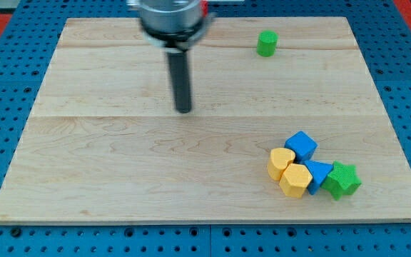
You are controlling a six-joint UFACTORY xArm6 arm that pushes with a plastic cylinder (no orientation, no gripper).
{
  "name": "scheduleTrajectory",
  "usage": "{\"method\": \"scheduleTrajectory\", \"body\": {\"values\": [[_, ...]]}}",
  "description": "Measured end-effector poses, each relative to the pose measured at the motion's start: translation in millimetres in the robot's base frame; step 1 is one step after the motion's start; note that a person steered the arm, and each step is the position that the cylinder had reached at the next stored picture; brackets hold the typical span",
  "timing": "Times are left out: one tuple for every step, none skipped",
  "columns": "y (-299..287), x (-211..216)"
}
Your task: Push green circle towards center right of the board
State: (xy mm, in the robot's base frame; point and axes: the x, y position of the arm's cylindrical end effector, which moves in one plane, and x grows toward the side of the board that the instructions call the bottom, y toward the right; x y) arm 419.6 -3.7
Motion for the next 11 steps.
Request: {"method": "scheduleTrajectory", "body": {"values": [[94.8, -15.1], [142.7, -31.5], [161.7, -66.5], [139.7, -76.1], [193.4, -122.9], [170.5, -216.4], [103.0, -219.9], [91.5, -147.3], [113.0, -78.3], [95.5, -97.5], [101.6, -130.8]]}}
